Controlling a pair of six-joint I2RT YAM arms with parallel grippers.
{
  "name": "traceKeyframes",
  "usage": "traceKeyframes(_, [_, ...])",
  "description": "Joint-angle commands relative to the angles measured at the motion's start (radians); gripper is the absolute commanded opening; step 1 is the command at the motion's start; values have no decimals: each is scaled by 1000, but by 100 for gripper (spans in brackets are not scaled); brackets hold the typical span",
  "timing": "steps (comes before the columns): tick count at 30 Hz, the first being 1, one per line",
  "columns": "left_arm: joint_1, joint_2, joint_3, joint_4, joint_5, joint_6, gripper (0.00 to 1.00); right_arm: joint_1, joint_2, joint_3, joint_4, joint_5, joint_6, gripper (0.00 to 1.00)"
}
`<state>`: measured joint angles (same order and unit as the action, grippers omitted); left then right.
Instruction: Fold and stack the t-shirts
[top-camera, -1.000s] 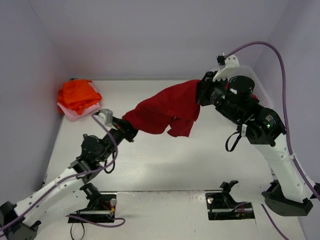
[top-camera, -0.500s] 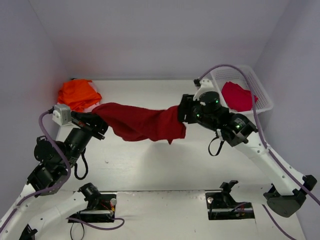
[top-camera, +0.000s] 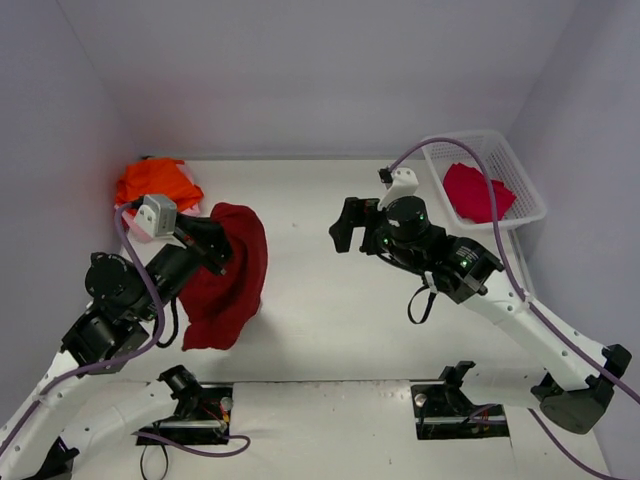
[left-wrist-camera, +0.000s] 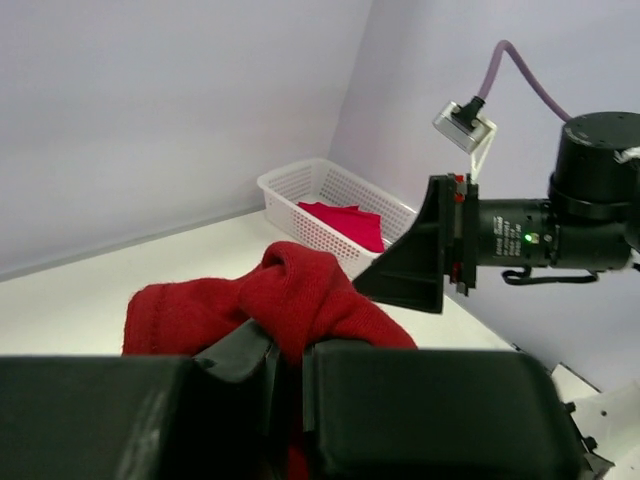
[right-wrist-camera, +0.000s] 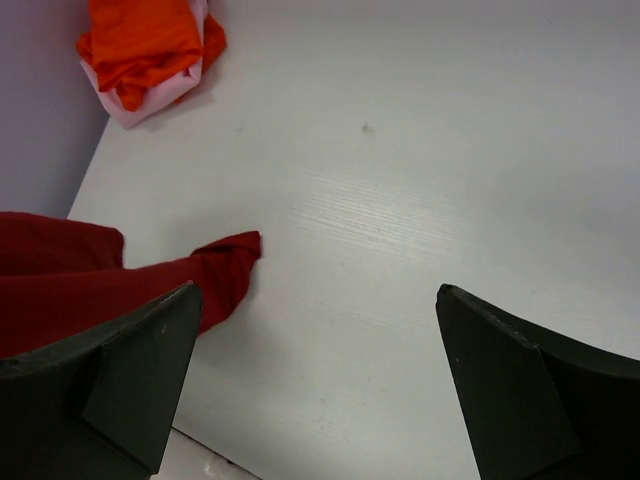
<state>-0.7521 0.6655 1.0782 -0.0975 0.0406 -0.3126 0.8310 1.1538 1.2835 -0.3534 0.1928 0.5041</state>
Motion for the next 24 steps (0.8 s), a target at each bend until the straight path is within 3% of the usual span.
traceKeyframes(1, [5,-6,60,104,94,20,0,-6,-19,-4,154,20,-7,100])
traceKeyframes(8, [5,-3,13,159,125,-11,0,-9,17,-7,304,-95,14,100])
traceKeyframes(12, [4,26,-37,229,150,-60,0,-10,69,43,396,-180,34,82])
traceKeyframes(19, [5,65,-99,324,170,-91,0,5,122,102,472,-299,85,80])
traceKeyframes(22, [5,62,-118,335,151,-85,0,16,136,125,472,-312,91,68])
traceKeyframes(24, [5,59,-120,328,142,-76,0,19,136,132,458,-322,97,51])
